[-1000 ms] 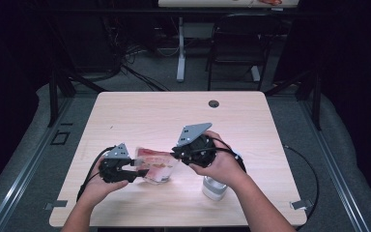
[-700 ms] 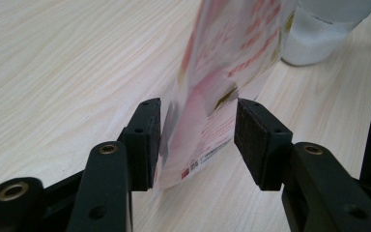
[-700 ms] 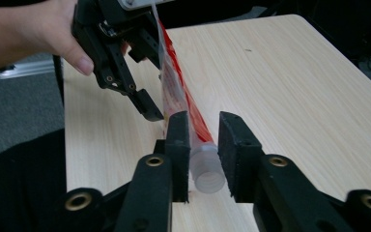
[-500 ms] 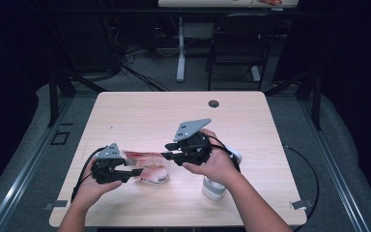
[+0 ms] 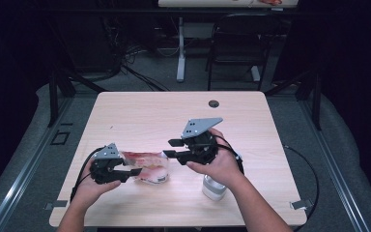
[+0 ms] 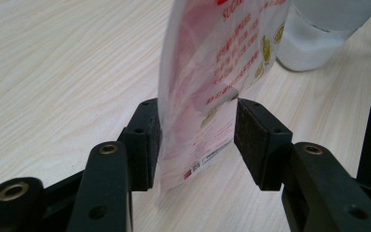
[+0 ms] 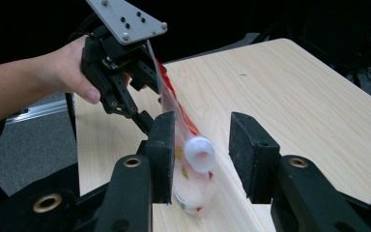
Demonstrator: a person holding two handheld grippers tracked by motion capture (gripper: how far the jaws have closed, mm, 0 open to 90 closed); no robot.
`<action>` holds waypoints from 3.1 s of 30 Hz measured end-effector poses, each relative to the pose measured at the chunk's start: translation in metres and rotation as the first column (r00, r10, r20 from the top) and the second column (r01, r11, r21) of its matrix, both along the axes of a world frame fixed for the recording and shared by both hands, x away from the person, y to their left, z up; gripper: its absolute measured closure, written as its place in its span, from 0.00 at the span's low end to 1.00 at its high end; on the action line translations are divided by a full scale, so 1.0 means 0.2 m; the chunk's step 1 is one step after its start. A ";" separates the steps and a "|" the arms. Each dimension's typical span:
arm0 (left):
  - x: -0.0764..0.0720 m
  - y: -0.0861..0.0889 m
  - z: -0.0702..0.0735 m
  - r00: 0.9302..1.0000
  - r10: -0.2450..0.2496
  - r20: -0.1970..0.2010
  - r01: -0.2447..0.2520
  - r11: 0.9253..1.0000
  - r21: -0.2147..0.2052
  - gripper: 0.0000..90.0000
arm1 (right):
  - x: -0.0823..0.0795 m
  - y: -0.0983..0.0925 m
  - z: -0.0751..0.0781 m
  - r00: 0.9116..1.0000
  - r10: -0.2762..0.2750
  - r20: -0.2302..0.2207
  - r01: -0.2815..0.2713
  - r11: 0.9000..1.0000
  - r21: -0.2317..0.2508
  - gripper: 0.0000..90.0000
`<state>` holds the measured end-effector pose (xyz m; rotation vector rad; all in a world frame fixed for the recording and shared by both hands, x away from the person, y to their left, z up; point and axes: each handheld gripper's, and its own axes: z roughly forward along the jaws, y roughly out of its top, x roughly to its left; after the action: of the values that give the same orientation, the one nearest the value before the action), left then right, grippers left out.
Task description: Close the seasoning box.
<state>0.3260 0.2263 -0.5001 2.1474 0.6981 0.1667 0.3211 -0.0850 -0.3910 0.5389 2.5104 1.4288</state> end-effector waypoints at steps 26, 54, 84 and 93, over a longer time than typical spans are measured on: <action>-0.02 0.06 0.03 1.000 0.016 0.011 -0.016 1.000 -0.003 0.53 | -0.01 -0.38 0.00 0.975 -0.220 0.002 0.220 0.974 0.050 0.73; -0.04 0.11 0.05 0.998 0.054 0.028 -0.054 0.999 -0.007 0.53 | -0.05 -0.81 -0.21 0.872 -0.485 -0.070 0.489 0.867 0.096 1.00; -0.04 0.10 0.04 0.998 0.055 0.030 -0.055 0.998 0.008 0.53 | -0.13 -0.82 -0.34 0.874 -0.468 -0.132 0.484 0.864 0.141 1.00; -0.04 0.10 0.04 0.998 0.053 0.031 -0.054 0.998 0.012 0.53 | -0.18 -0.79 -0.39 0.889 -0.432 -0.152 0.452 0.880 0.143 1.00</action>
<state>0.3171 0.2458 -0.4928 2.1353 0.7386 0.2331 0.2852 -0.2425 -0.4696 1.1753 2.1461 1.4678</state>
